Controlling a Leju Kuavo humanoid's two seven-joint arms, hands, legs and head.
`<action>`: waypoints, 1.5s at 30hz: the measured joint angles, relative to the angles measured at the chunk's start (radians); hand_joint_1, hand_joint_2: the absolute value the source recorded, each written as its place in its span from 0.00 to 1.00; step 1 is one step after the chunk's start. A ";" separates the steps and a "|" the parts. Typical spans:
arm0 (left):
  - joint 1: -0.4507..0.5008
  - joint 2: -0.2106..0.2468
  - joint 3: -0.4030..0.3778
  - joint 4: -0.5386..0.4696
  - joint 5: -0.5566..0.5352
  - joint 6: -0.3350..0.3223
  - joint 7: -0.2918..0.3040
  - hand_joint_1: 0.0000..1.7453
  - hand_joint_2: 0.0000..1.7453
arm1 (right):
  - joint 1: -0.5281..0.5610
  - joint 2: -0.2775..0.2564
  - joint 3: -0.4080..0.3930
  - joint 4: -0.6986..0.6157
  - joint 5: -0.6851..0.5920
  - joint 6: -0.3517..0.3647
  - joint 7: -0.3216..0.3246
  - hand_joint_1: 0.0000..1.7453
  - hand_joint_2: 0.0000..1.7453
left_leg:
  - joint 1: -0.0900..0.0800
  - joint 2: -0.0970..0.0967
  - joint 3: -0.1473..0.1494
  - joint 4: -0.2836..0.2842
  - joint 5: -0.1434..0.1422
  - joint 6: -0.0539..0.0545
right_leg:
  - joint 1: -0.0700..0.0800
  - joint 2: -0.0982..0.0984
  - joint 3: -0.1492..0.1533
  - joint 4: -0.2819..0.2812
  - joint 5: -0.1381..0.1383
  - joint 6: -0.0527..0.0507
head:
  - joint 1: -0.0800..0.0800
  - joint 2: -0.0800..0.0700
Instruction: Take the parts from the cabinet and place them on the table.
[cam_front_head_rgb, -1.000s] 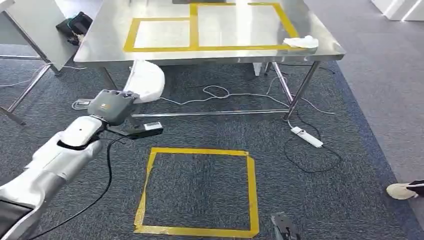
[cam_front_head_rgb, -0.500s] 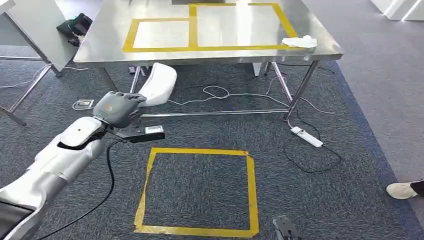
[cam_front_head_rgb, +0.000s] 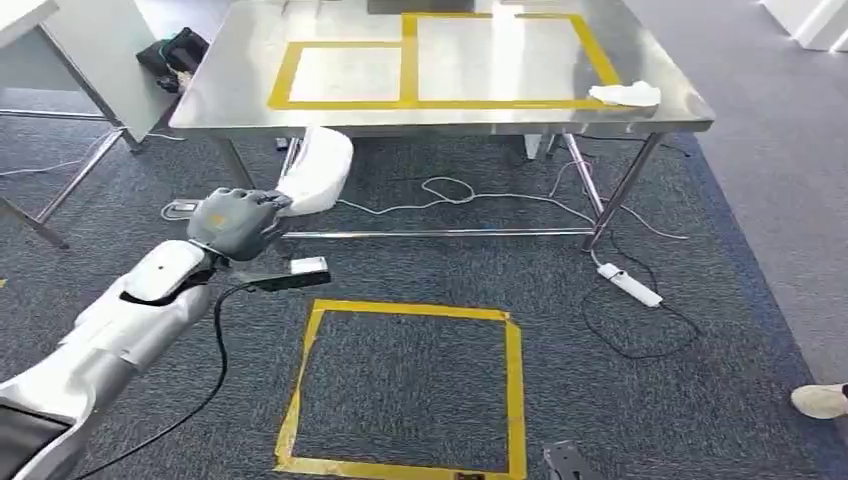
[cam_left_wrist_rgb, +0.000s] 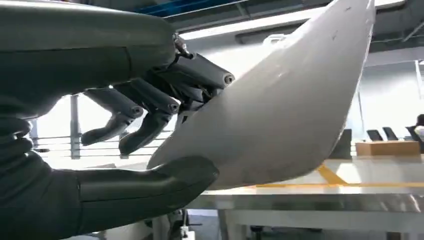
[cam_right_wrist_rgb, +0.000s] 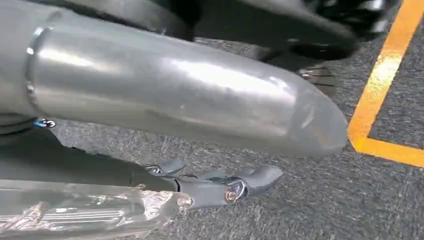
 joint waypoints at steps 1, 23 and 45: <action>0.005 0.000 0.000 0.000 -0.003 0.006 0.003 0.96 1.00 | 0.002 -0.003 -0.001 0.000 0.002 -0.001 0.000 0.00 0.00 | 0.002 -0.001 0.014 0.001 -0.006 -0.009 | -0.001 0.000 0.033 -0.082 0.039 -0.002 | 0.001 0.000; 0.011 0.024 0.035 -0.005 0.000 0.052 0.032 0.96 1.00 | -0.009 -0.010 -0.013 -0.002 0.017 0.002 -0.003 0.00 0.00 | 0.008 0.023 -0.110 -0.016 0.093 -0.038 | 0.004 0.004 0.312 -0.290 -0.034 -0.014 | -0.006 0.000; 0.047 0.020 0.057 -0.001 -0.002 0.058 0.028 0.96 1.00 | 0.008 -0.011 -0.023 0.003 0.018 0.000 -0.004 0.00 0.00 | 0.015 0.017 -0.132 0.270 -0.166 -0.084 | 0.004 0.013 0.171 -0.307 0.094 -0.067 | -0.006 0.000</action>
